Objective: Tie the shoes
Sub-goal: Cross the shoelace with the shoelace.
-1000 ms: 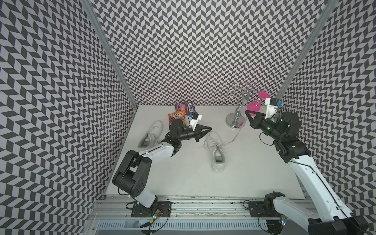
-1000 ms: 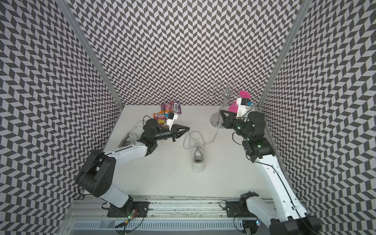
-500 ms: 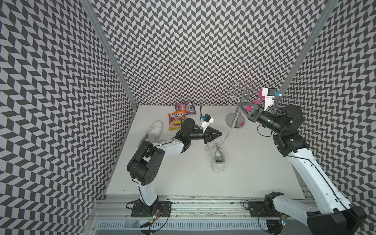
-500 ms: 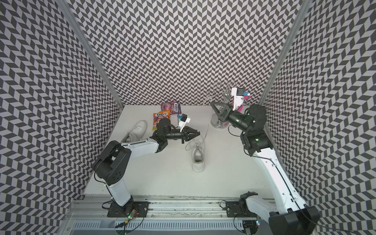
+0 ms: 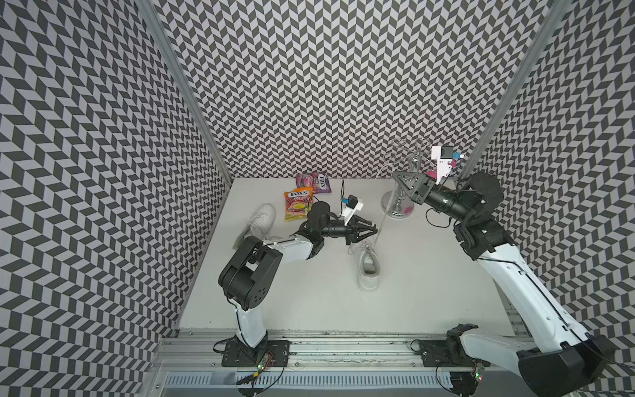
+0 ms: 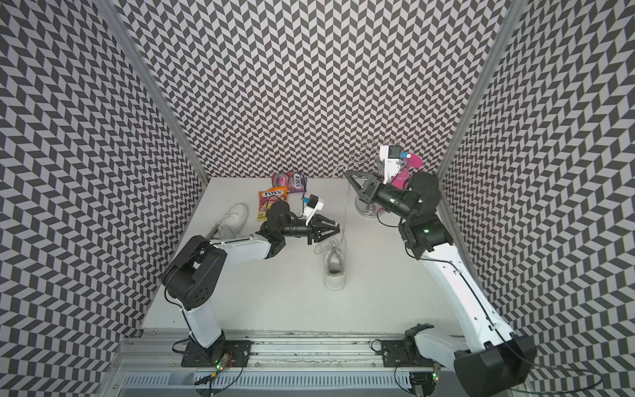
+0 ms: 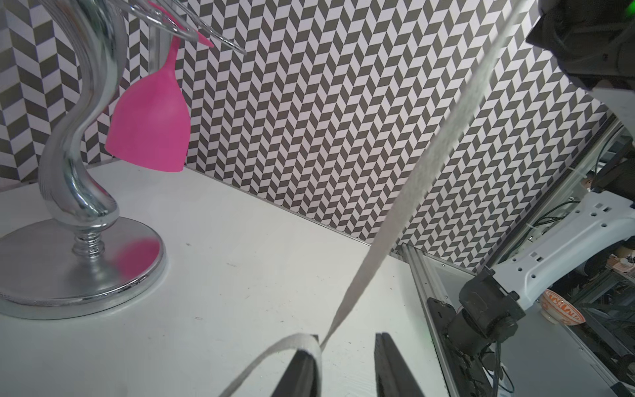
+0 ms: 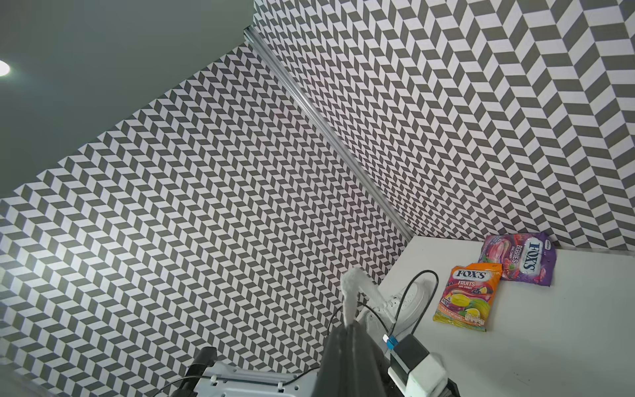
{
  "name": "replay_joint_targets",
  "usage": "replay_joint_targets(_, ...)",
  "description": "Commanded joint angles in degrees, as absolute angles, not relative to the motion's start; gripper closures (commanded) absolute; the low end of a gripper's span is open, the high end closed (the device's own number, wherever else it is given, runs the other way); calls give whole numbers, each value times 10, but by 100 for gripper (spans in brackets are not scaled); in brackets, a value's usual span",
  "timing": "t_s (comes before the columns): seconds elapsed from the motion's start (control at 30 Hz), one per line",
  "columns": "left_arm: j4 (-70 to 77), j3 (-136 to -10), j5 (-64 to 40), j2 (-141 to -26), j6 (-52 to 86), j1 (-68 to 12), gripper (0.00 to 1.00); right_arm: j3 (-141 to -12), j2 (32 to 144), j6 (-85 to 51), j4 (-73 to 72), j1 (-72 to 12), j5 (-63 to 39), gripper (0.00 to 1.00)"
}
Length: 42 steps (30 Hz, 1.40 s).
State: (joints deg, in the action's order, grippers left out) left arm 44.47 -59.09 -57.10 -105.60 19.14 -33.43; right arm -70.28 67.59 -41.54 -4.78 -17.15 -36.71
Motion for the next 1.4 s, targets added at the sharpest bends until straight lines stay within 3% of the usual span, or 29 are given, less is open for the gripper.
replay_joint_targets(0.0,462,-613,-579,-1067,185,-340,67,-722,682,-415,-76,-182,-358,100)
replay_joint_targets(0.47,428,-638,-572,-1078,149,-358,61,-727,698,-422,-87,-210,-343,100)
replay_joint_targets(0.83,386,-669,-539,-1090,122,-370,66,-725,708,-430,-100,-230,-343,100)
replay_joint_targets(0.97,377,-674,-530,-1093,116,-373,73,-724,711,-431,-101,-233,-345,100)
replay_joint_targets(1.2,379,-654,-534,-1074,108,-372,95,-727,695,-378,-56,-227,-304,100)
replay_joint_targets(1.37,395,-629,-566,-1054,107,-370,100,-696,677,-324,-34,-184,-273,100)
